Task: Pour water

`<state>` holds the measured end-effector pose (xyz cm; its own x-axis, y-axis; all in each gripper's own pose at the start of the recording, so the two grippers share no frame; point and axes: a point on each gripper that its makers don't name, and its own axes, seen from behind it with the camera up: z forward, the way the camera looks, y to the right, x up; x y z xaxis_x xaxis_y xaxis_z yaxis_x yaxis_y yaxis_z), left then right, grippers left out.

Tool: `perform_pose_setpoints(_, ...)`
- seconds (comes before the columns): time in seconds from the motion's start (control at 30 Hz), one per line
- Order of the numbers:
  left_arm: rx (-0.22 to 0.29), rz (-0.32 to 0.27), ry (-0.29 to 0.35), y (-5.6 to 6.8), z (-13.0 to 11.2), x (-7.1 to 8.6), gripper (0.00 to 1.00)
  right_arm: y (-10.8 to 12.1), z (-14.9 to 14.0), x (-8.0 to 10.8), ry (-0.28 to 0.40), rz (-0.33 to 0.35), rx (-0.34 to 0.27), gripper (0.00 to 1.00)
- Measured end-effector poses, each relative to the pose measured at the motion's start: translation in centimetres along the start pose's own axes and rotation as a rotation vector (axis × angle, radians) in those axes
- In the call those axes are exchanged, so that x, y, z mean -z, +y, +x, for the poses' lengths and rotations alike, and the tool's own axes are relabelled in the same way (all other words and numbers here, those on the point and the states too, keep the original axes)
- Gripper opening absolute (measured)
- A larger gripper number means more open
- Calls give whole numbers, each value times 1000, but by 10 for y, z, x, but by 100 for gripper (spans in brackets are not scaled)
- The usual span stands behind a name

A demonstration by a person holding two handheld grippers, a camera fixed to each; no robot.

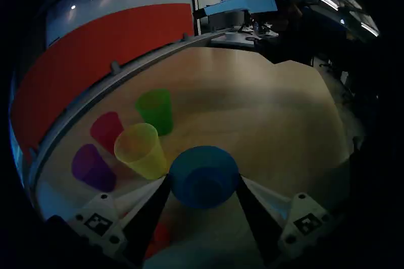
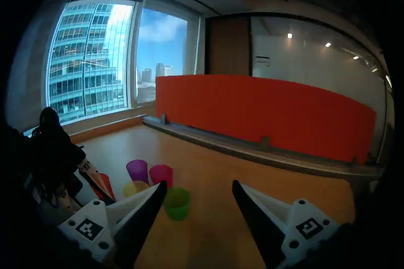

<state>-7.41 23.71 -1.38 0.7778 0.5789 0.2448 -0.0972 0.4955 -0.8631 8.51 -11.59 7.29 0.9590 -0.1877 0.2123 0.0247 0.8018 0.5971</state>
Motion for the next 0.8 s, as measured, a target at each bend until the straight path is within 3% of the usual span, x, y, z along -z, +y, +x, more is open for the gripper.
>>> perform_pose_setpoints(0.5,26,-8,32,7,5,3,87,0,-7,-3,-11,0,4,100)
perform_pose_setpoints(0.8,51,-19,95,11,27,20,87,-2,-8,-7,-19,4,7,100)
